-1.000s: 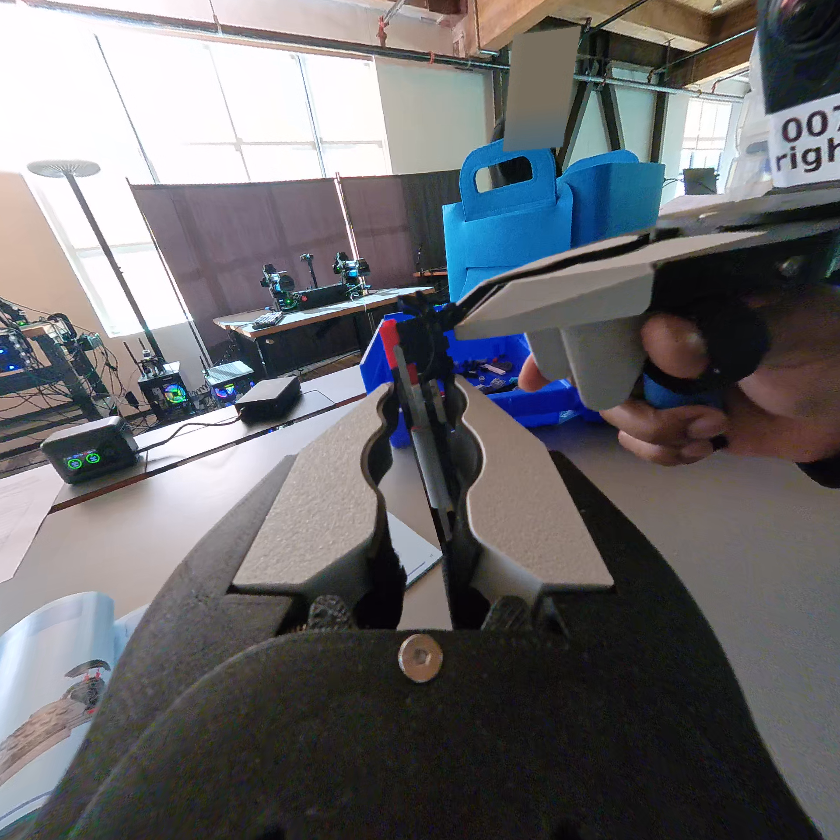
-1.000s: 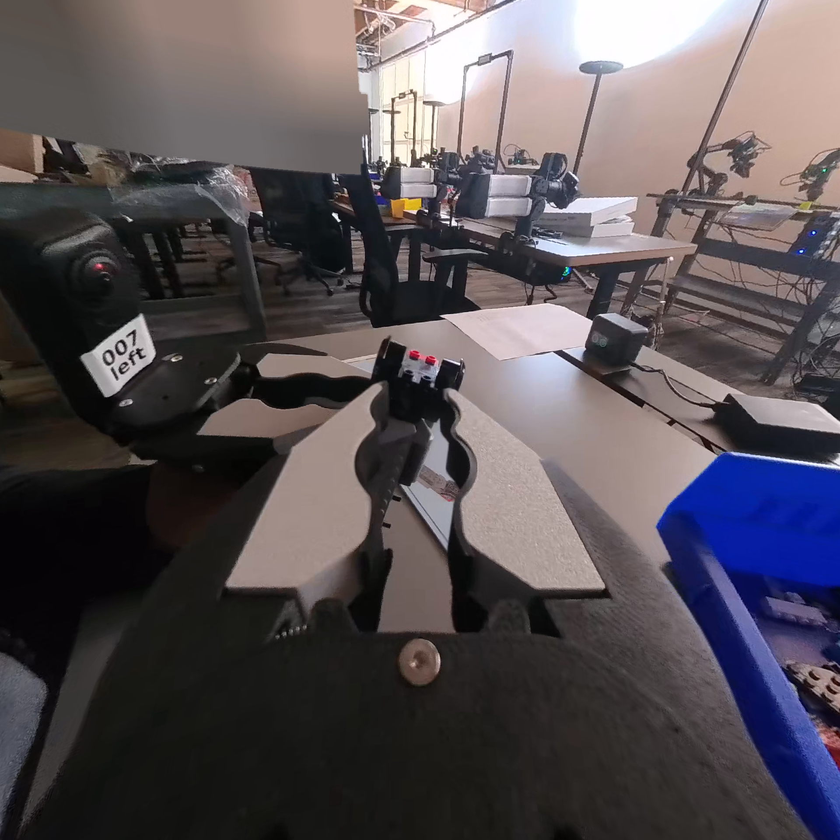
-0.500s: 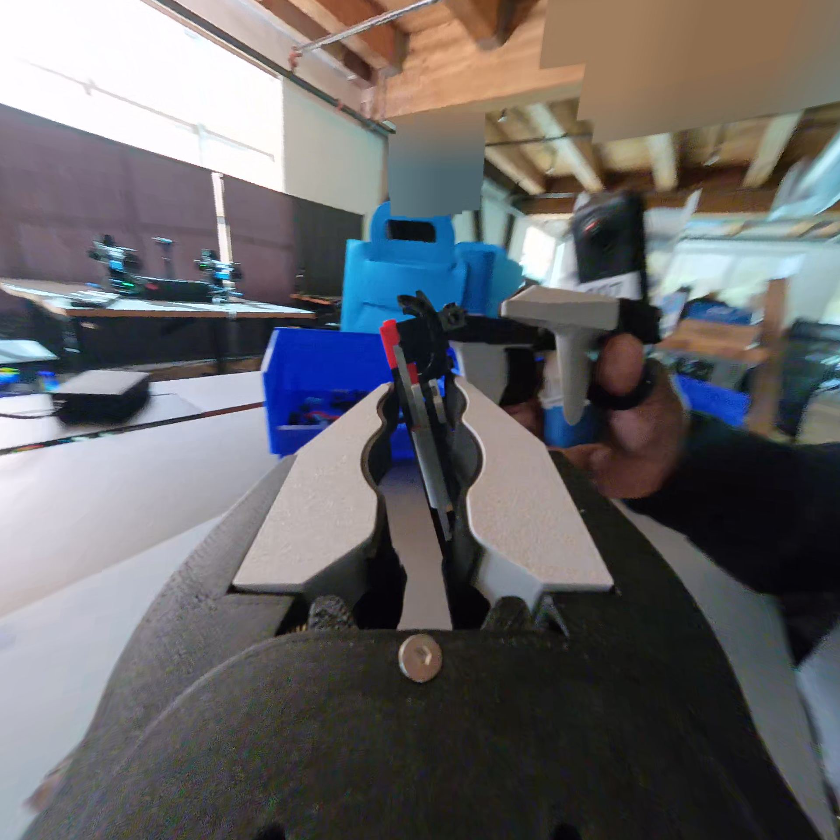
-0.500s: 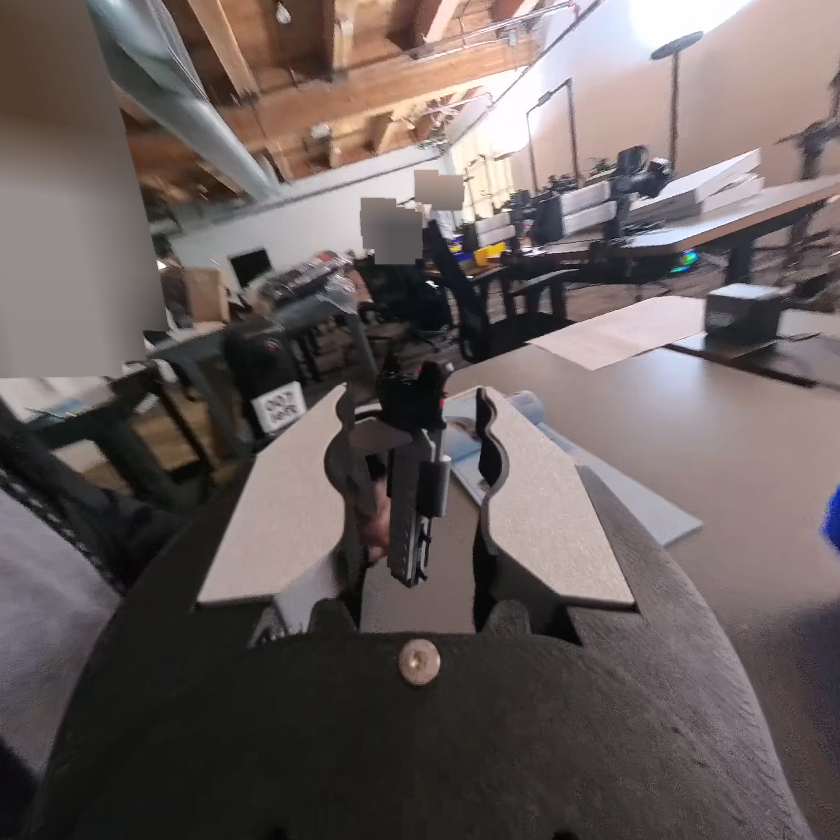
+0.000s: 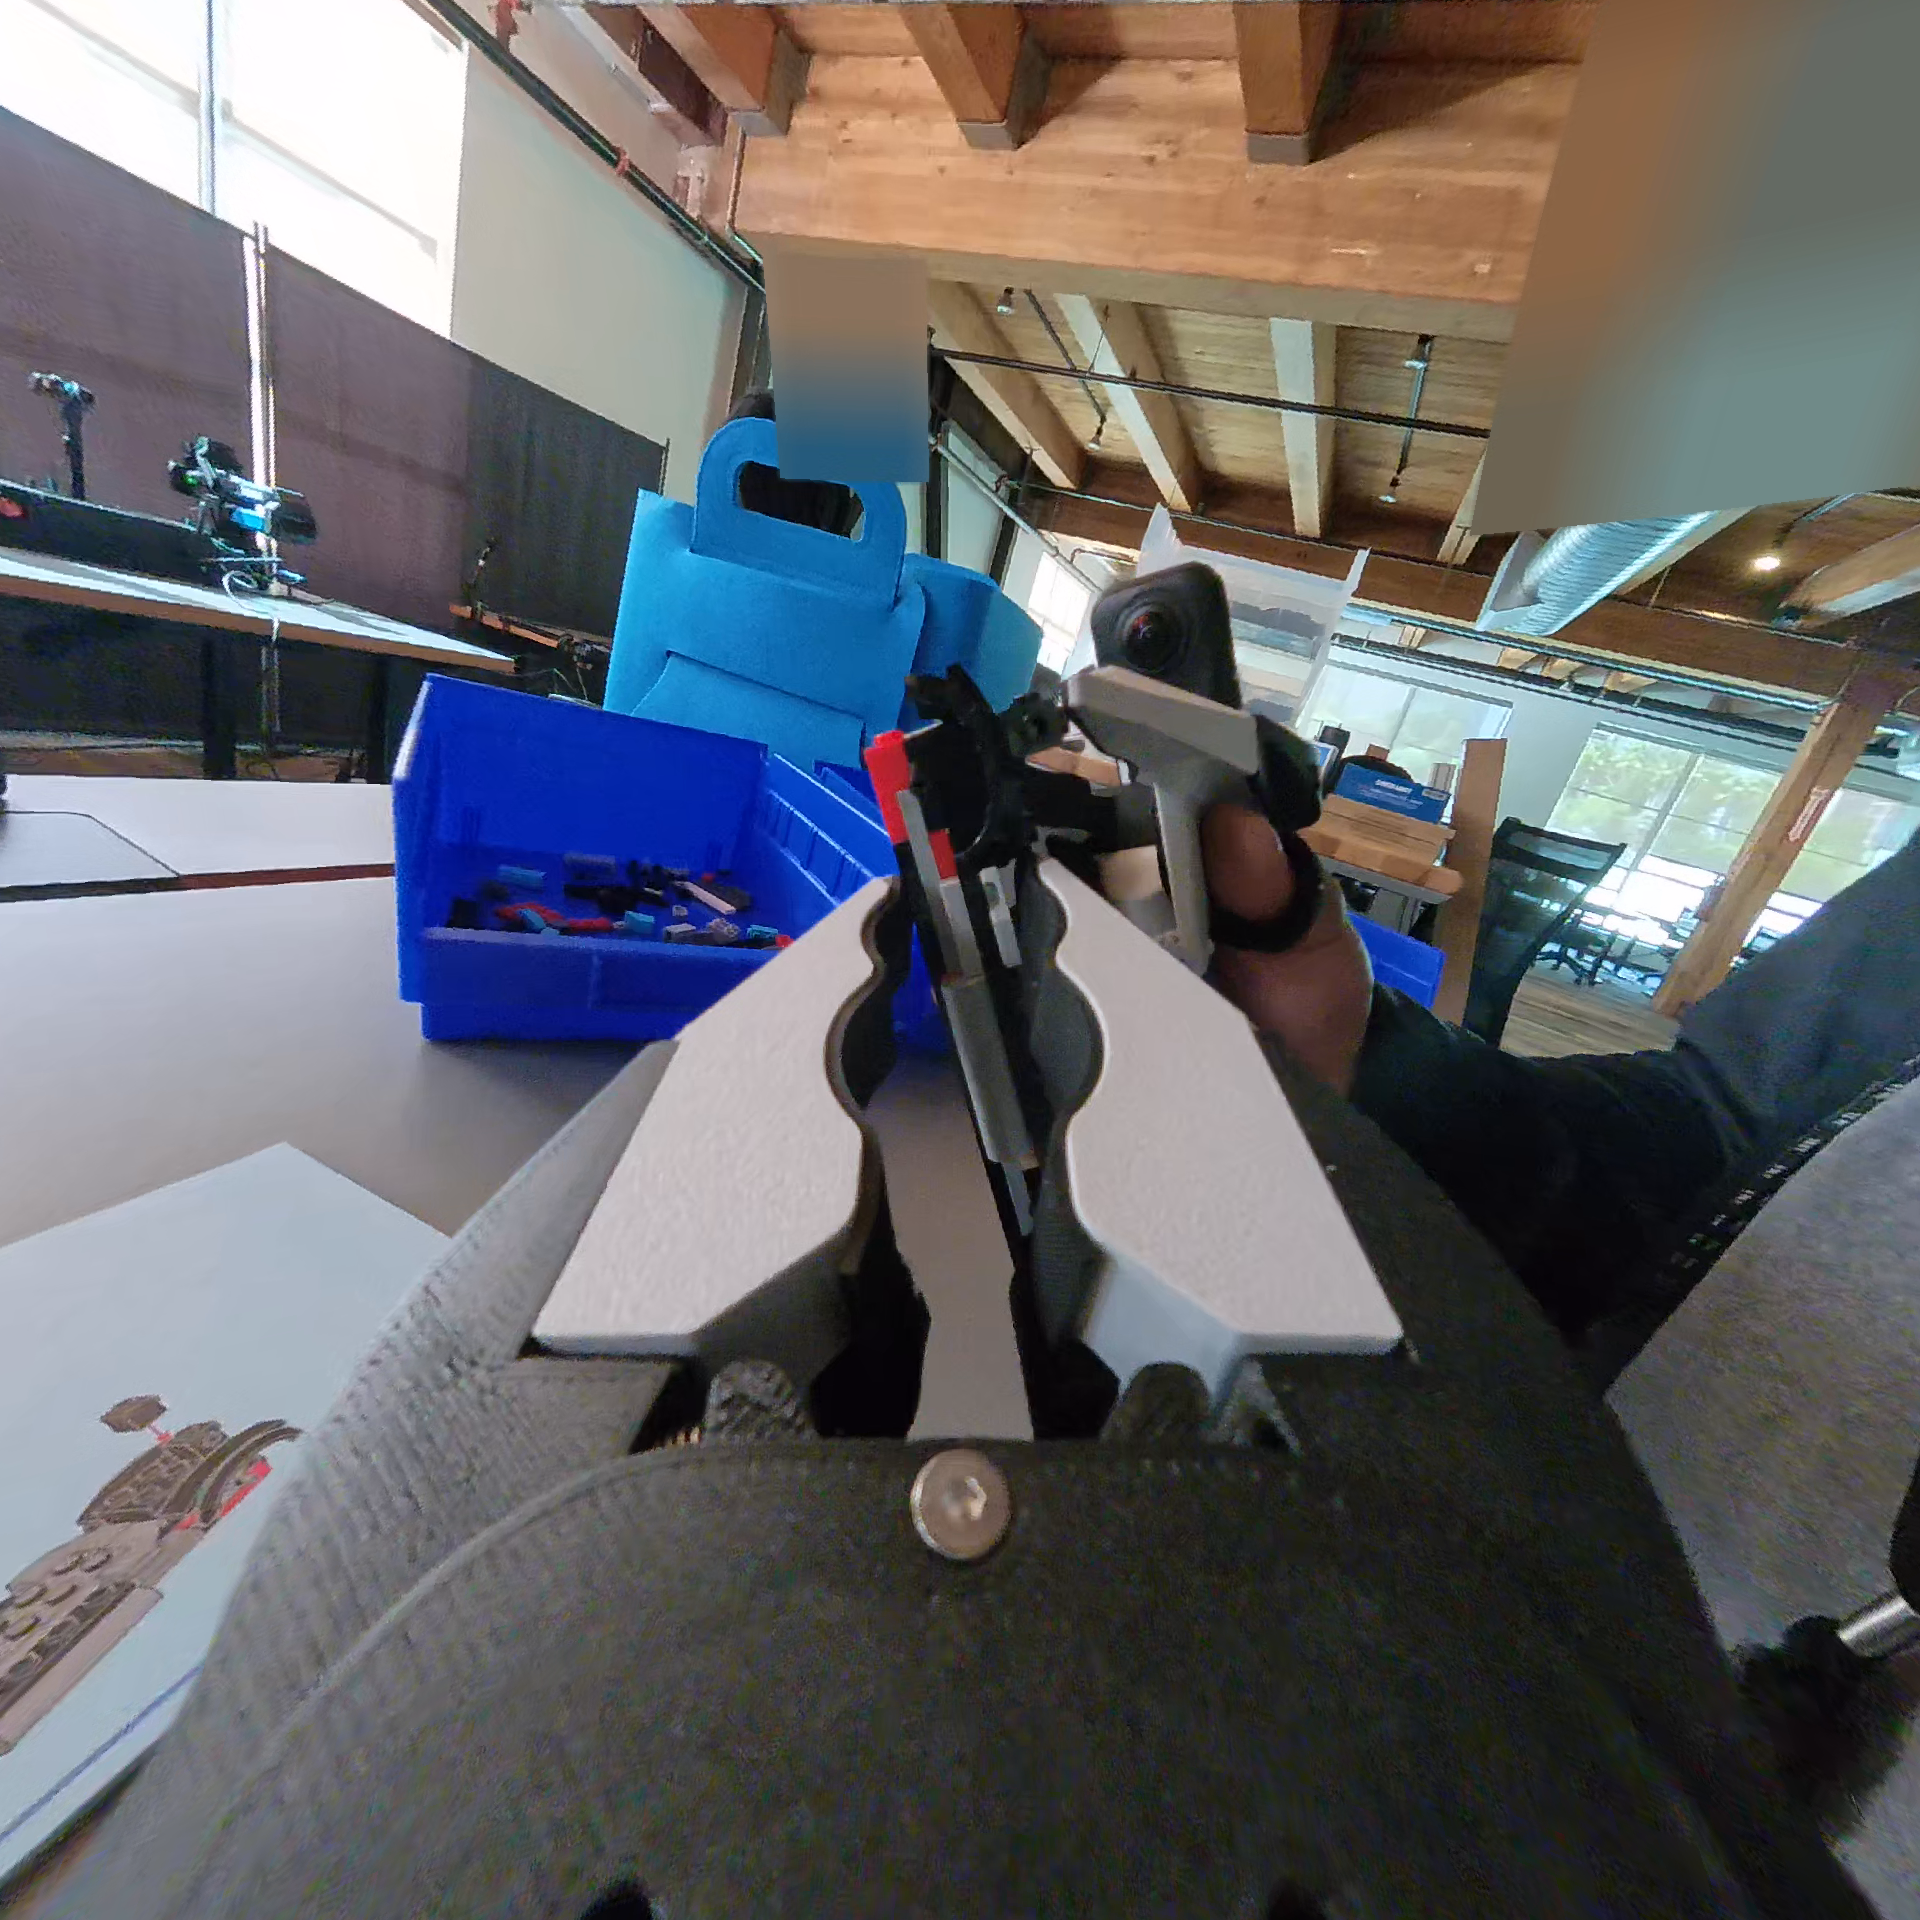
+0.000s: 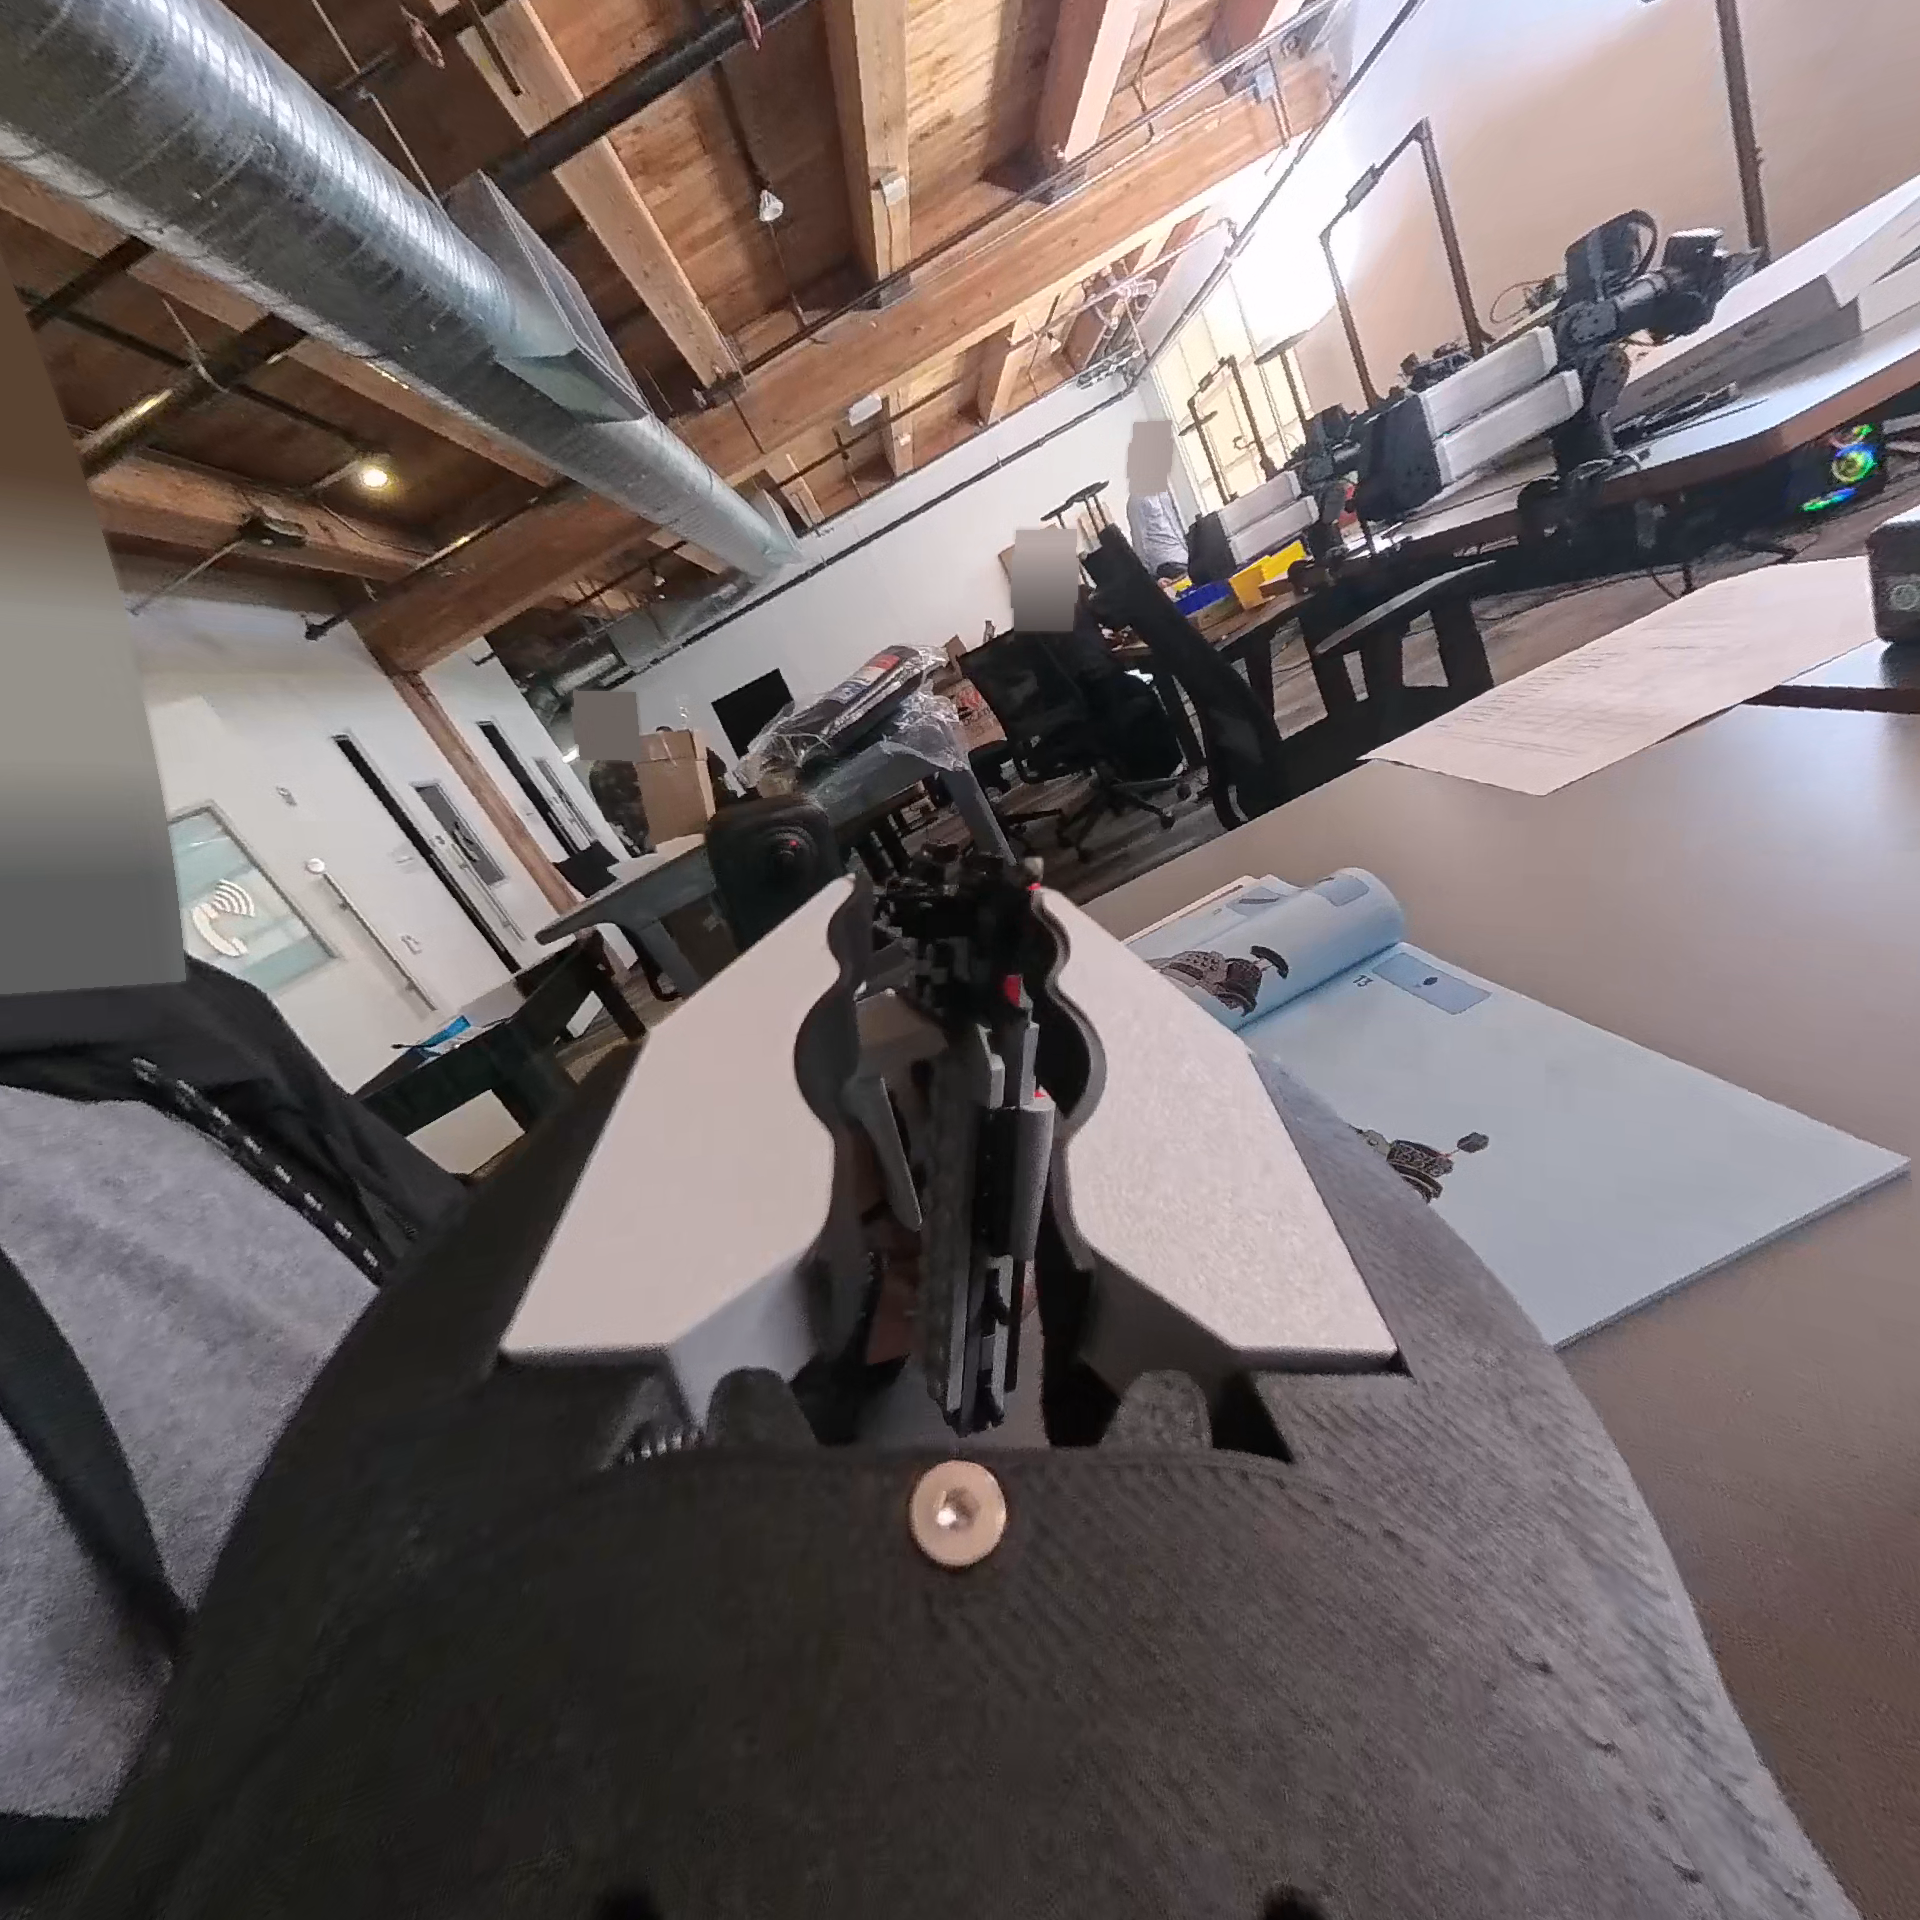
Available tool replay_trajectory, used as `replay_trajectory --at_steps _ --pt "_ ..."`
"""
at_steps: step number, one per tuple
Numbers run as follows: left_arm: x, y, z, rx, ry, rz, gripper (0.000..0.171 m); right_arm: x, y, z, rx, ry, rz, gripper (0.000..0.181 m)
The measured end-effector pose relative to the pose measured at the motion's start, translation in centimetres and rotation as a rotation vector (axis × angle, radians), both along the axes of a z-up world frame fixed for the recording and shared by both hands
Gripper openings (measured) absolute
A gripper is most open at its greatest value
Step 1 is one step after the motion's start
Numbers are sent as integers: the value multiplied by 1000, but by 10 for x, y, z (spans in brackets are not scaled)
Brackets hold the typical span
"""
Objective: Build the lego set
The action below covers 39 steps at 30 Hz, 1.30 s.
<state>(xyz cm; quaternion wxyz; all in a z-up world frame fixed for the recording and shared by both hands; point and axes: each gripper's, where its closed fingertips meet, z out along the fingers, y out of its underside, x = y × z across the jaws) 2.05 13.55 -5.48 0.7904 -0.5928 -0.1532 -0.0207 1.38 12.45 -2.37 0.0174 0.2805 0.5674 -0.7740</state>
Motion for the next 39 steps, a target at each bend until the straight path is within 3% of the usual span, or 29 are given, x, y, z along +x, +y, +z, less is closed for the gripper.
replay_trajectory --at_steps 4,6,10,14,19,21,24,28,33,39 --pt "-1 3 -5 -7 -80 -8 19 -3 4 -5 -2 -37 -23 31" --pt "-4 6 -12 -8 -199 -16 19 -4 9 -13 17 -75 -37 44" --pt "-7 8 -27 16 -438 -25 19 2 20 -48 113 -206 -68 50" --pt "0 14 -27 108 -550 -93 19 23 14 -77 90 -382 20 49" --pt "2 25 -36 105 -579 -118 18 33 11 -91 49 -461 50 25" --pt "0 27 -44 74 -619 -116 21 31 15 -95 28 -496 38 25" --pt "-4 23 -58 -8 -671 -95 40 25 25 -106 27 -553 -11 23" --pt "-21 -8 -71 -84 -653 65 63 12 43 -122 133 -583 -106 22" --pt "-26 -34 -76 -122 -645 107 63 -5 58 -141 281 -599 -196 22" --pt "-20 -43 -83 -249 -560 126 63 -16 68 -153 361 -610 -264 22"
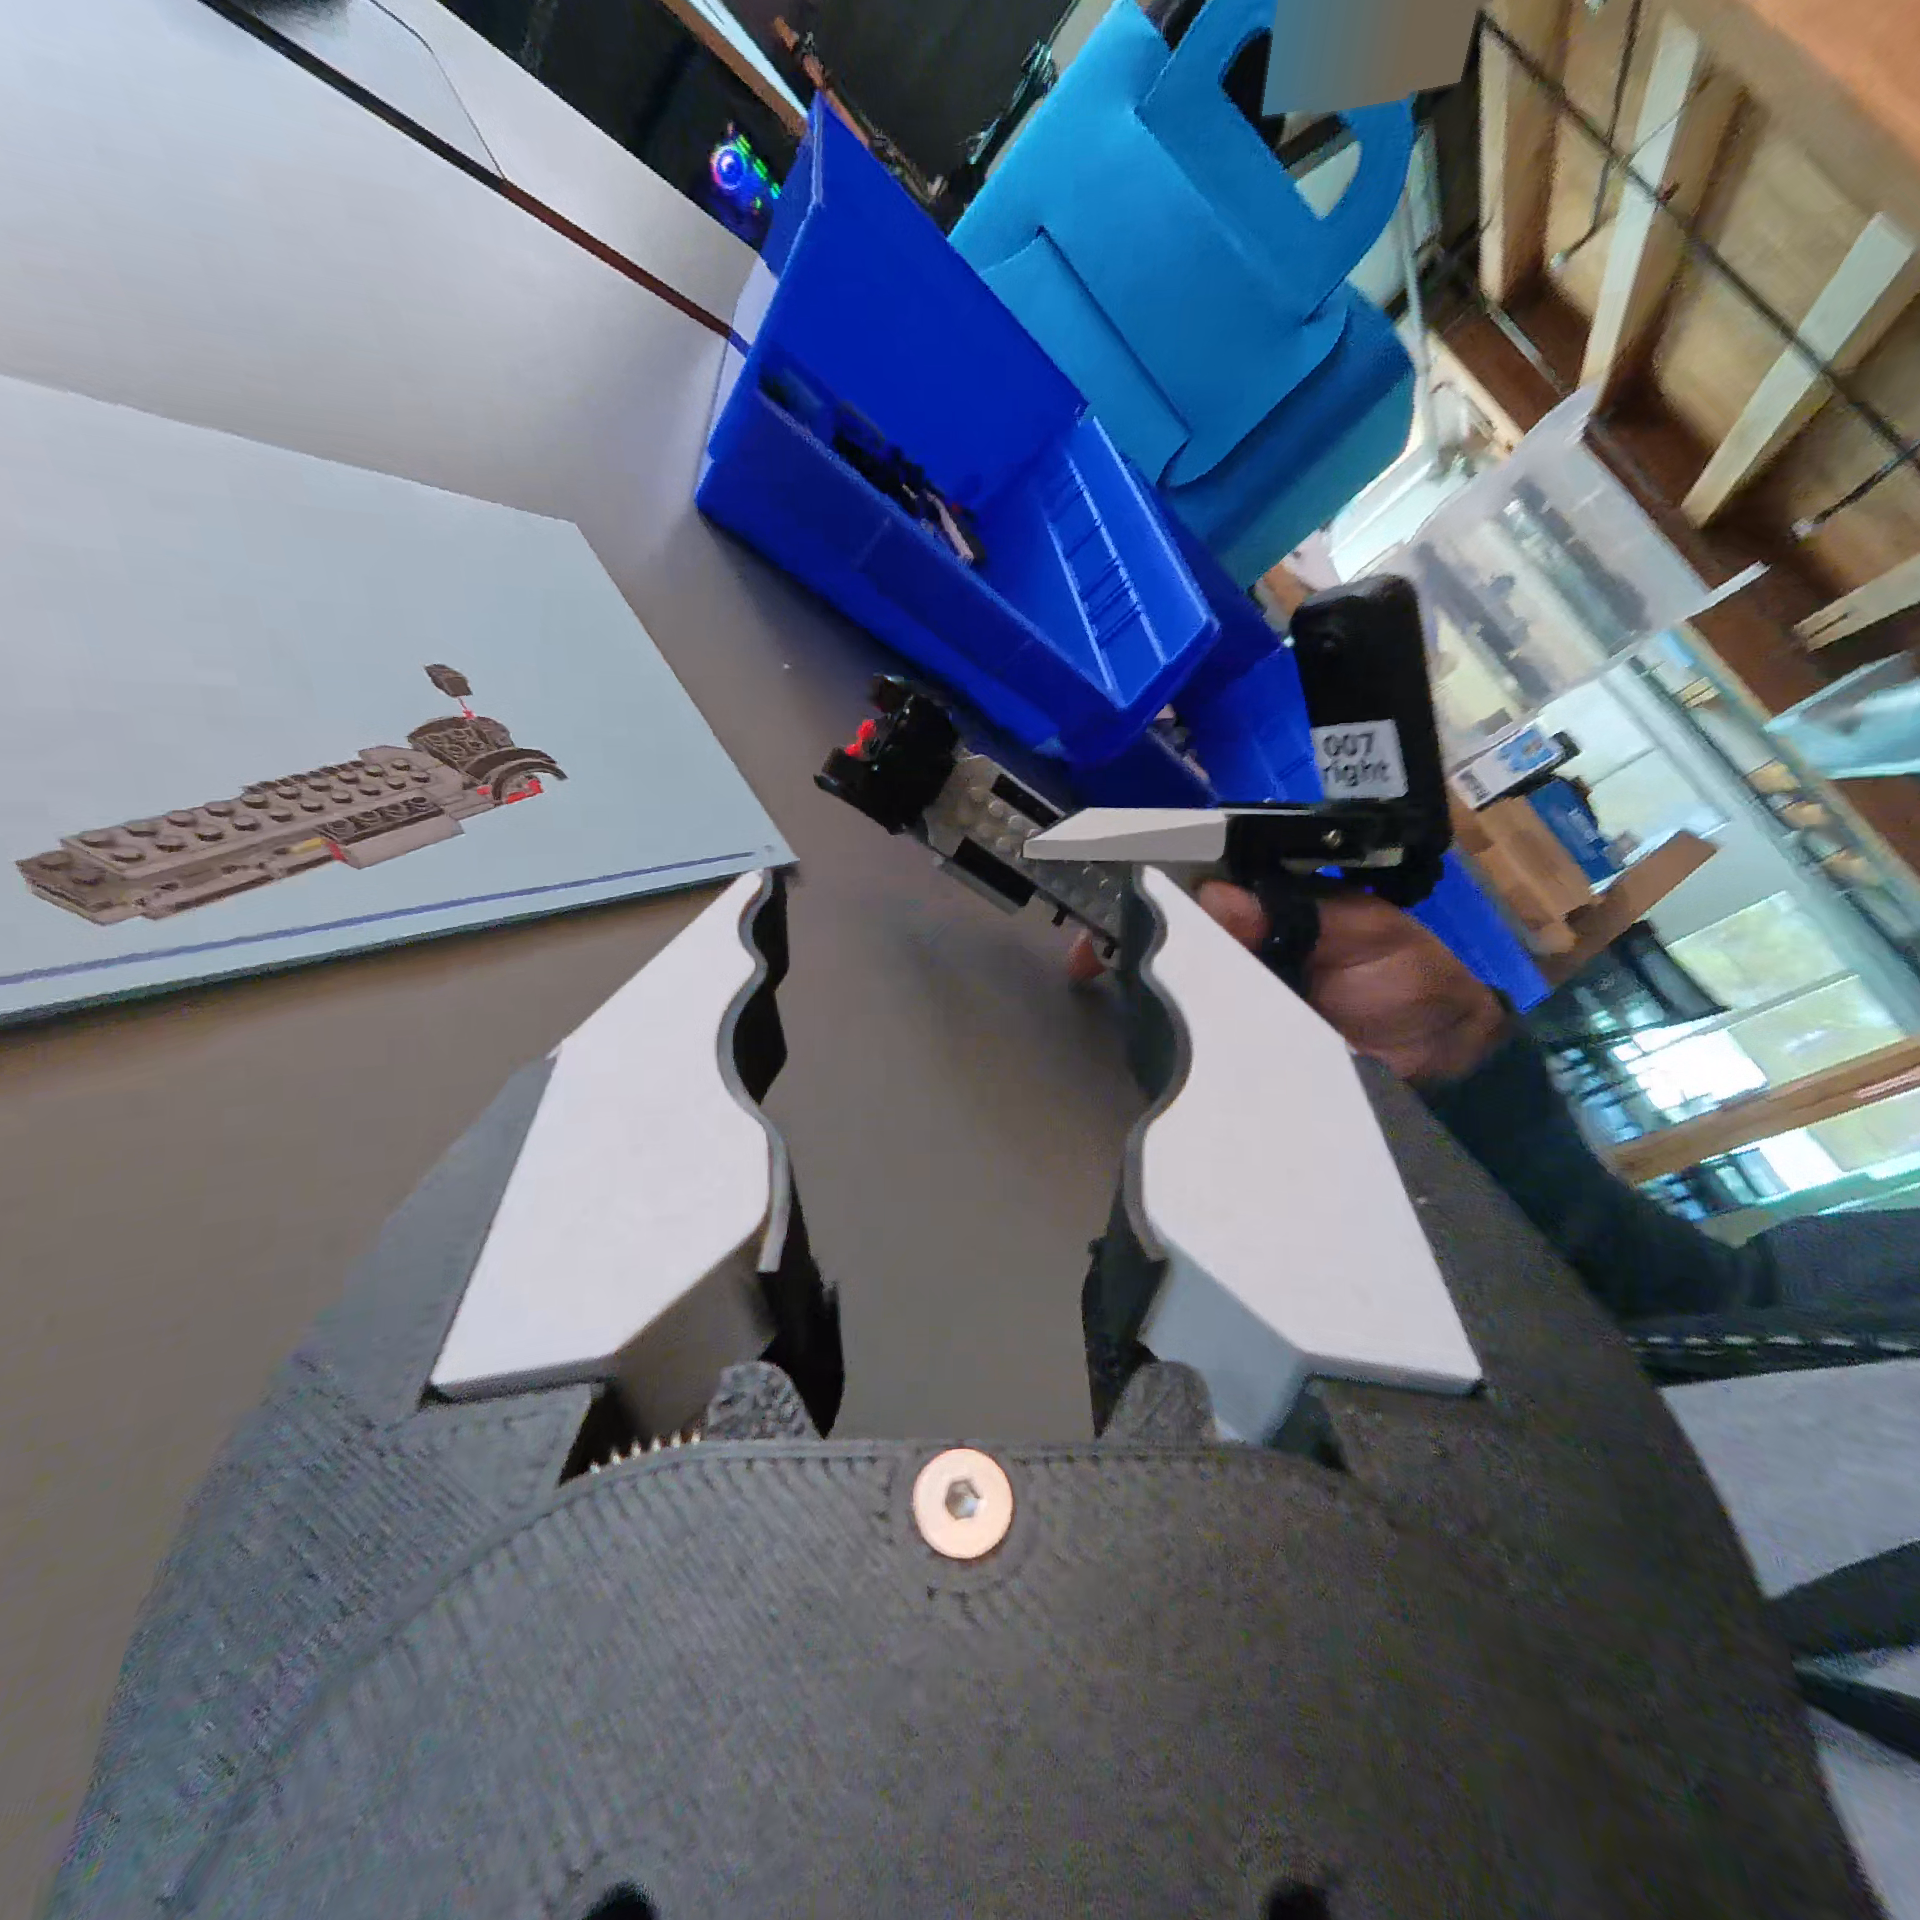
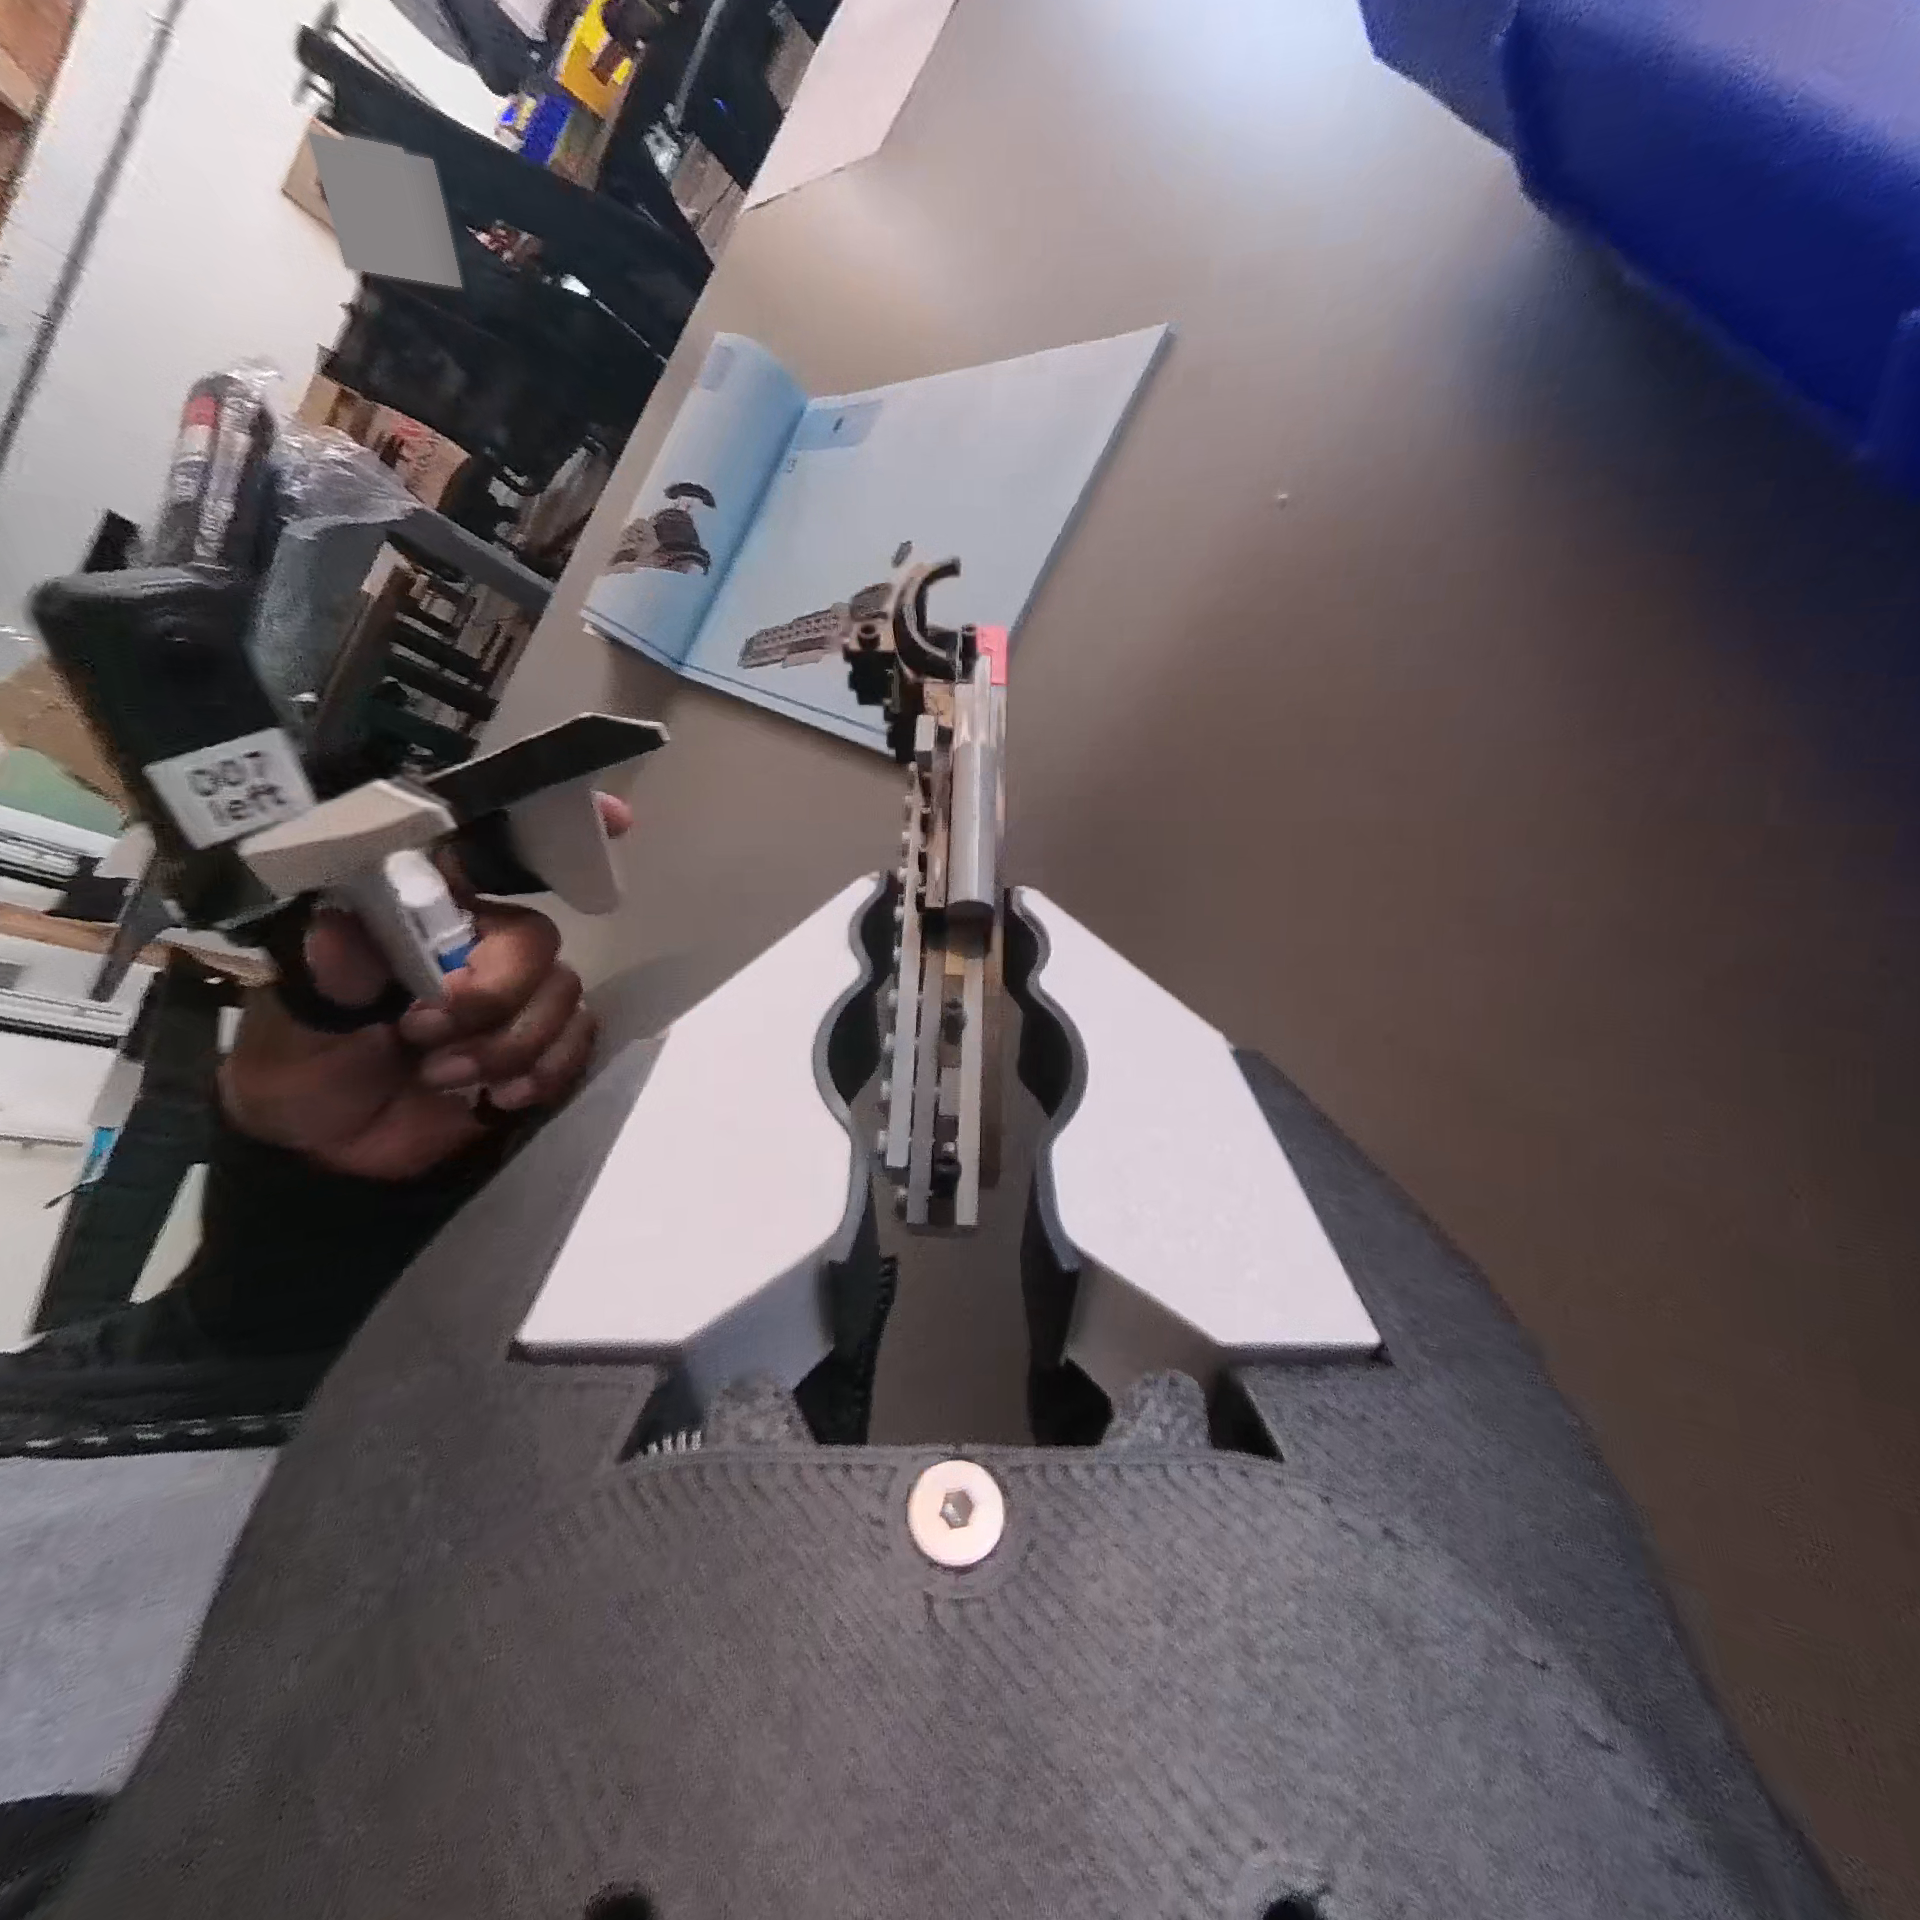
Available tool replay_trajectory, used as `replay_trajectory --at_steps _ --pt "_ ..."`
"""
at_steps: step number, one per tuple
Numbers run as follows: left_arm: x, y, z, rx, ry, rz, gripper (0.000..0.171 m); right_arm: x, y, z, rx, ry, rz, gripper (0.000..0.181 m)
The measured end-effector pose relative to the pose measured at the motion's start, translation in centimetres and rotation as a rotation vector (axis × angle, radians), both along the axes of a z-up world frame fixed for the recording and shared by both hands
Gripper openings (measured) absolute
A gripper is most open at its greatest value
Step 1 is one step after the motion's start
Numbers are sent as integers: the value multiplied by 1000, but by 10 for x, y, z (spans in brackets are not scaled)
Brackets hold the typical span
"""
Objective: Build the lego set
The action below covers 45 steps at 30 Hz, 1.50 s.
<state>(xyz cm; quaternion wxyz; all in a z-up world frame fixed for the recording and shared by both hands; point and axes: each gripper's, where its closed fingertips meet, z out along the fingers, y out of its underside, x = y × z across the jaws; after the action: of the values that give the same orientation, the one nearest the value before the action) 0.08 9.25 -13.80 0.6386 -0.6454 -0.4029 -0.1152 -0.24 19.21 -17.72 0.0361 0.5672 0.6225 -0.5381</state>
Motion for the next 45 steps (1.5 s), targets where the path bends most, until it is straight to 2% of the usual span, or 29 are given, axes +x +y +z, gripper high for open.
replay_trajectory --at_steps 5,13,17,24,29,33,39,45 --pt "-1 -8 -4 -120 105 7 63 -6 13 -4 134 31 -53 23" --pt "-2 -14 -4 -139 133 13 64 -12 40 -7 291 76 -122 30" --pt "-7 -19 -5 -209 189 33 64 -10 47 -2 334 122 -122 38" --pt "-26 -22 9 -345 340 -3 65 -2 27 32 250 327 42 41" --pt "-44 0 19 -484 412 -141 82 -10 22 42 204 406 113 42" --pt "-68 22 21 -558 447 -183 97 -9 22 44 163 445 136 43" --pt "-80 53 5 -546 405 -219 110 -2 35 41 151 444 130 42" --pt "-57 60 -20 -542 363 -209 121 -6 46 43 57 402 97 42"
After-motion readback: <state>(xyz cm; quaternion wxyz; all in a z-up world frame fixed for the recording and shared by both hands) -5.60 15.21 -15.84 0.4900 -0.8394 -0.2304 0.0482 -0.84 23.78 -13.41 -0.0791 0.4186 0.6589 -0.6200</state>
